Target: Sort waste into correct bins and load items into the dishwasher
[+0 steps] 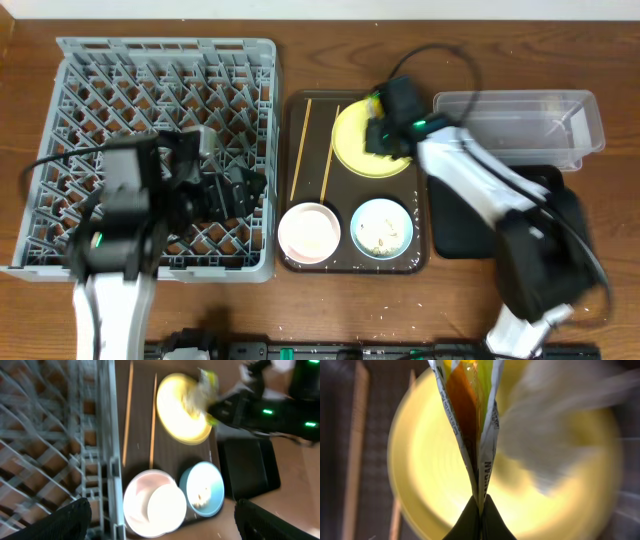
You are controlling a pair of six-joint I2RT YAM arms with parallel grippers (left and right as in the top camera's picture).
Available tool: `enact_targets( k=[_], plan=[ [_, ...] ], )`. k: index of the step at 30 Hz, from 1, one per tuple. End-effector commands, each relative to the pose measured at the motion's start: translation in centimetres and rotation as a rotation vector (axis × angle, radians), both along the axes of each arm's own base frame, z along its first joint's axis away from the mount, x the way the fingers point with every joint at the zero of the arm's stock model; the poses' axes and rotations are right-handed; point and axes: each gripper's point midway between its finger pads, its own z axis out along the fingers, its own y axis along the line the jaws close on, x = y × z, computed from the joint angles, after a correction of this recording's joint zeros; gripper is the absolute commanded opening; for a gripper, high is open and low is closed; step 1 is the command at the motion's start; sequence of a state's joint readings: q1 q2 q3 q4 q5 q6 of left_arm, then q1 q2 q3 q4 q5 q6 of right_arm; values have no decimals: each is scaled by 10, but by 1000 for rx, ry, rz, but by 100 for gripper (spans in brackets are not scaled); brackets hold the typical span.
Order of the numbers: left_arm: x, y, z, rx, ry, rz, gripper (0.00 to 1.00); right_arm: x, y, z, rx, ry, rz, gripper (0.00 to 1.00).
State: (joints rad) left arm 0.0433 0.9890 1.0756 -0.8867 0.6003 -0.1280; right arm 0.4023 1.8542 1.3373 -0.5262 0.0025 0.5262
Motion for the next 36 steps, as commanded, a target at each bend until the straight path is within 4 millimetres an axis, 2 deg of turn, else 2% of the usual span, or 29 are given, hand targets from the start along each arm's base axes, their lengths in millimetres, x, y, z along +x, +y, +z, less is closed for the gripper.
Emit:
enact_targets(
  k=[1,3,4,8,11,13,16,18,20,23,25,26,29,30,33,36],
  plan=[
    [-19,18,43,113,-207,69,93,8,-72,69,14,-114,-276,1],
    [-35,25,64,150,-316,115,92,6,-114,82,41,-115,-447,1],
    [-42,26,72,151,-357,120,93,7,-126,82,50,-112,-494,1],
    [-62,25,90,150,-453,127,93,10,-159,64,46,-69,-605,1],
    [-71,24,96,149,-489,129,93,13,-169,38,31,-14,-642,2],
    [-73,24,97,149,-497,130,93,16,-168,25,10,7,-622,21],
    [-72,24,97,149,-495,130,93,18,-167,25,-22,-2,-549,46],
    [-72,24,97,149,-495,130,93,19,-160,35,0,-19,-504,50],
    [-72,24,96,149,-494,130,93,21,-143,53,53,-54,-422,50],
    [-72,24,96,149,-494,130,93,20,-105,81,88,-130,-210,51],
    [-72,24,97,149,-495,130,93,14,-79,89,59,-162,-85,51],
    [-72,24,97,149,-495,130,93,8,-55,88,25,-174,22,52],
    [-72,24,96,149,-494,130,93,1,-26,69,-69,-161,101,58],
    [-72,24,97,149,-495,130,93,2,-21,54,-161,-160,93,60],
    [-72,24,96,149,-494,130,93,18,-20,30,-295,-194,52,70],
    [-72,24,96,149,-494,130,93,36,-16,4,-331,-218,30,73]
  ],
)
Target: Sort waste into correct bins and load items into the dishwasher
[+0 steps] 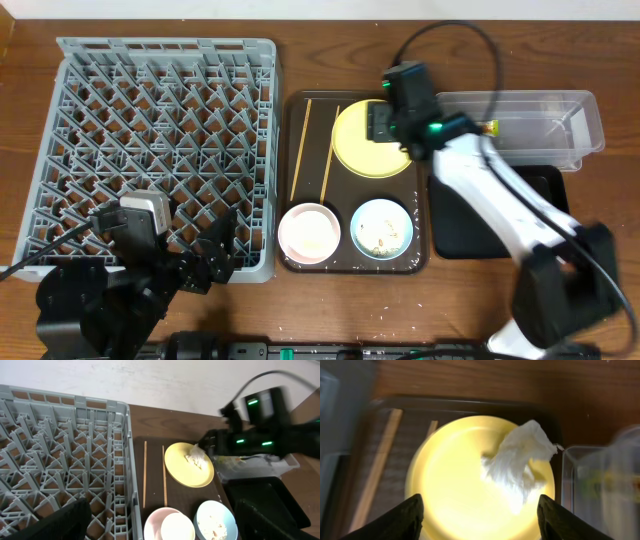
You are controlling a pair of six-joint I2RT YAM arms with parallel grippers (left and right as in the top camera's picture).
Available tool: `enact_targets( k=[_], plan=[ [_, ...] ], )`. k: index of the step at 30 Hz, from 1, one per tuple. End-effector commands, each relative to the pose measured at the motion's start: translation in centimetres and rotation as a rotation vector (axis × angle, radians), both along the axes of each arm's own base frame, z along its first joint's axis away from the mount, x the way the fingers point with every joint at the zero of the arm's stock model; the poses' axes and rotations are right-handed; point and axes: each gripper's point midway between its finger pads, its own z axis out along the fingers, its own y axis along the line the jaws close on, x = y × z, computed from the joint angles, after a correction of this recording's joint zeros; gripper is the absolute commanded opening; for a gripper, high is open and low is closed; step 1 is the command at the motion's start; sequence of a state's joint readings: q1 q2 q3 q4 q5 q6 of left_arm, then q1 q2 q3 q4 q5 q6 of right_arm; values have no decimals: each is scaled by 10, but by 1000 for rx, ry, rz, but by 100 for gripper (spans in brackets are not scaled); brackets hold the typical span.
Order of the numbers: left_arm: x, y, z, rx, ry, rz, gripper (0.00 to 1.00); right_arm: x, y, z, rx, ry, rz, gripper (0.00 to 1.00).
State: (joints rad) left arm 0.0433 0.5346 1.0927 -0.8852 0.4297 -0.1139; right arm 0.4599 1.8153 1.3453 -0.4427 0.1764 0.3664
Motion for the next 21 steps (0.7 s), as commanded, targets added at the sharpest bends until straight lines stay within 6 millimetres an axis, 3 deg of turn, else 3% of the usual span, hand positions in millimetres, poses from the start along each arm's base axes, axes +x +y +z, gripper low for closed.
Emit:
enact_targets(
  k=[1,7,8,10,14,15,17,18,21],
  plan=[
    [-1,1,6,15,-21,3,93,23,-20,-42,-160,-28,-79,72],
    [-1,1,6,15,-21,3,93,35,-21,-95,-151,20,-78,68],
    [-1,1,6,15,-21,2,93,31,-15,-107,-127,54,-51,43],
    [-1,1,6,15,-21,2,93,29,-13,-109,-122,66,-44,1],
    [-1,1,6,15,-21,3,93,26,-14,-62,-11,37,-114,1],
    [-1,1,6,15,-21,2,93,23,-17,-34,65,27,-146,1],
    [-1,1,6,15,-21,3,93,18,-29,-2,140,12,-201,1],
    [-1,1,6,15,-21,3,93,13,-51,25,191,-8,-290,1],
    [-1,1,6,15,-21,3,93,8,-90,53,254,-33,-428,1]
  ],
)
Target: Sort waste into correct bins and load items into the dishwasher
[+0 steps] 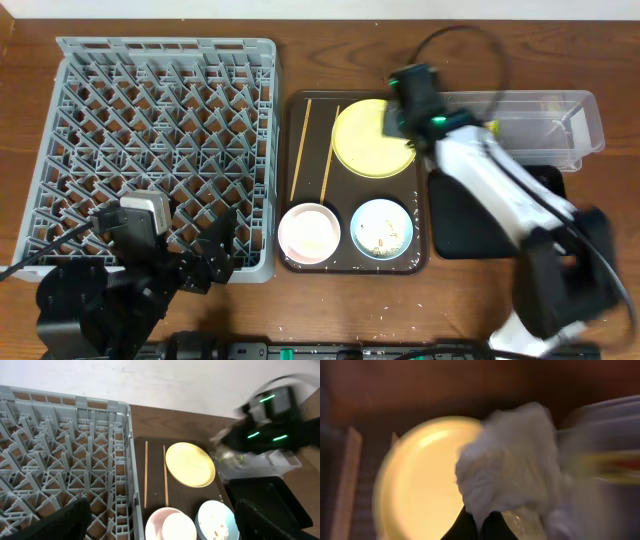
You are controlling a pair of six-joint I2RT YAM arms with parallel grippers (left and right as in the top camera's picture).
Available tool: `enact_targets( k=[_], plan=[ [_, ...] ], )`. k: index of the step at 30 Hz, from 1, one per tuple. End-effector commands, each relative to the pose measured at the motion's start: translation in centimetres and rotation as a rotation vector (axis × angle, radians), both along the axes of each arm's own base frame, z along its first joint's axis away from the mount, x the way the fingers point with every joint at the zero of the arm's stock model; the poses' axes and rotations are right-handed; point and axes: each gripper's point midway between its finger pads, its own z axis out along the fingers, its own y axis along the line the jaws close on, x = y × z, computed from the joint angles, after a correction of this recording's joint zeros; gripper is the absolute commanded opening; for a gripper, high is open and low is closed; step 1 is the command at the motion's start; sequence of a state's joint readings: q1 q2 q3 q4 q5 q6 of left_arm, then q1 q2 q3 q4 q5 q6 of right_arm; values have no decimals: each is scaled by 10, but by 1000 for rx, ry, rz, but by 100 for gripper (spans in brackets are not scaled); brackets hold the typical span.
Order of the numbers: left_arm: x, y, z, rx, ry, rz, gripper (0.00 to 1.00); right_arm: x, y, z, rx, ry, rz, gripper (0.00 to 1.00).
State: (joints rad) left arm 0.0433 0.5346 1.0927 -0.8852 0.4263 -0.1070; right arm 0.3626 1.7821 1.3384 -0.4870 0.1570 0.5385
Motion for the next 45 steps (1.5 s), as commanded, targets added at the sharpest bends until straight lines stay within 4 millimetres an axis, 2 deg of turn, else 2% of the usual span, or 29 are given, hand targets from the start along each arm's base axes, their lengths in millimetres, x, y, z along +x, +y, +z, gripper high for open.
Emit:
enact_targets(
  k=[1,2,3,6,8,9,12,13,15,16,19,20,23,26,29,32,34,36,39,42,45],
  plan=[
    [-1,1,6,8,-19,2,93,1,-61,51,142,-70,-264,1],
    [-1,1,6,8,-19,2,93,0,-73,51,145,-60,-301,1],
    [-1,1,6,8,-19,2,93,-3,-97,44,145,-32,-367,1],
    [-1,1,6,8,-19,2,93,-3,-127,21,125,28,-444,2],
    [-1,1,6,8,-19,2,93,4,-143,4,124,47,-478,13],
    [-1,1,6,8,-19,2,93,7,-142,0,137,53,-464,18],
    [-1,1,6,8,-19,2,93,11,-125,-6,167,83,-248,45],
    [-1,1,6,8,-19,2,93,10,-119,-3,186,84,-190,49],
    [-1,1,6,8,-19,2,93,7,-110,7,224,79,-130,51],
    [-1,1,6,8,-19,1,93,-1,-100,23,271,70,-91,52],
    [-3,-5,5,-14,-11,-28,93,-17,-79,53,333,44,24,52],
    [-6,-9,3,-25,5,-51,93,-27,-68,67,354,28,95,53],
    [-8,-17,8,-46,-14,-97,93,-53,-48,93,371,12,225,54],
    [-3,-18,10,-54,-14,-99,93,-83,-33,105,358,38,298,57],
    [6,-16,-13,-78,113,-81,93,-115,-20,107,324,96,348,62],
    [12,-14,-48,-87,306,-65,93,-130,-10,107,317,126,373,74],
    [17,-9,-78,-72,465,-36,93,-137,0,107,319,143,399,74],
    [20,-11,-91,-97,553,-41,93,-141,7,105,317,156,421,80],
    [27,-26,-101,-169,644,-112,93,-148,15,101,323,189,413,83],
    [36,-35,-115,-184,718,-160,83,-151,15,97,298,211,386,83],
    [35,-49,-136,-98,802,-221,80,-153,16,95,282,214,387,84]
  ],
)
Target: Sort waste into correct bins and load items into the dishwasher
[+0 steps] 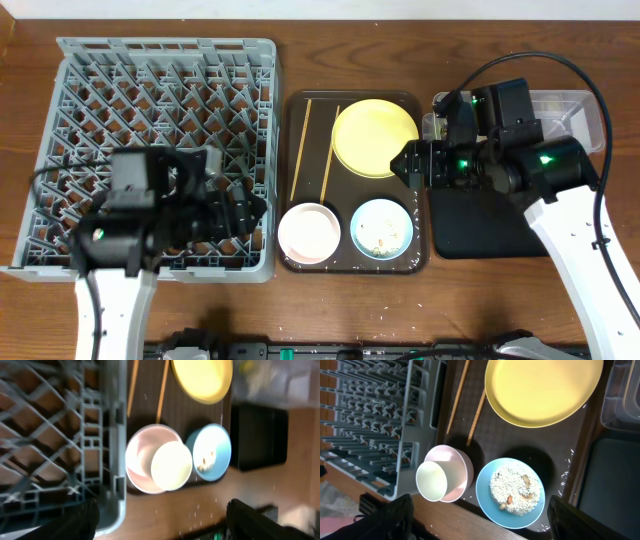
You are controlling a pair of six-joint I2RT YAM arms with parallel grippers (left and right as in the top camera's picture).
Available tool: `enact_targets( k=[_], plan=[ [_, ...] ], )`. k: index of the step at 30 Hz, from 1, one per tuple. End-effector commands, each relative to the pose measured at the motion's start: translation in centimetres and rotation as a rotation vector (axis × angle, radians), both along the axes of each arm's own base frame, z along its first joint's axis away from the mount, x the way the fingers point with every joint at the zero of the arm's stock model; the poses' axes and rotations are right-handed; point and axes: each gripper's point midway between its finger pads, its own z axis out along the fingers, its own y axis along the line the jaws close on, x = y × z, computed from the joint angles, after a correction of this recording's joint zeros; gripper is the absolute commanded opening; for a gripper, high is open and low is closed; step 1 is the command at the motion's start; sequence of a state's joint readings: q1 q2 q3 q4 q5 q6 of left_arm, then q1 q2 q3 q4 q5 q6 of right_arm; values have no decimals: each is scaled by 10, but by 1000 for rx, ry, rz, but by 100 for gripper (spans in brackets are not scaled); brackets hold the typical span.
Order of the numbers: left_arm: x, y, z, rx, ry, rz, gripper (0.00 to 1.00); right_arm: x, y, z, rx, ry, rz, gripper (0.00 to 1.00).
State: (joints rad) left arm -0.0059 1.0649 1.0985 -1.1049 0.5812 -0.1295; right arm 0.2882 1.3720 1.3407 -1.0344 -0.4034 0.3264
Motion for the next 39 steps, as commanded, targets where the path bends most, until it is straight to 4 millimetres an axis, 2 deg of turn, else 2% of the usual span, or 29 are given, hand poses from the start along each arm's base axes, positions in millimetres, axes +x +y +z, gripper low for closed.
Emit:
enact_targets(
  k=[1,5,8,12,14,17,21,23,24,26,30,39],
  plan=[
    [-3,-17,-19,67,63,-110,80,-1,0,-1,-21,6,-20,83],
    [-1,-17,-43,285,91,-136,77,-4,2,-3,-24,20,-14,82],
    [5,-26,-56,389,85,-151,70,-5,2,-3,-24,20,-13,82],
    [8,-44,-71,423,108,-184,60,-6,1,-4,-27,28,-13,82],
    [8,-64,-82,408,124,-227,51,-7,0,-5,-34,34,-15,82],
    [4,-81,-97,435,140,-284,49,-7,0,-5,-35,35,-16,82],
    [5,-80,-110,500,173,-235,45,-8,0,-5,-36,37,-16,82],
    [6,-79,-110,497,175,-218,45,-9,0,-6,-38,42,-14,82],
    [8,-77,-103,482,157,-197,46,-13,3,-11,-43,53,4,75],
    [12,-76,-92,456,117,-177,48,-22,14,-22,-54,78,45,72],
    [13,-74,-63,401,23,-151,55,-36,40,-61,-77,91,118,66],
    [4,-68,-34,354,-58,-135,59,-46,62,-122,-160,-8,198,54]
  ],
)
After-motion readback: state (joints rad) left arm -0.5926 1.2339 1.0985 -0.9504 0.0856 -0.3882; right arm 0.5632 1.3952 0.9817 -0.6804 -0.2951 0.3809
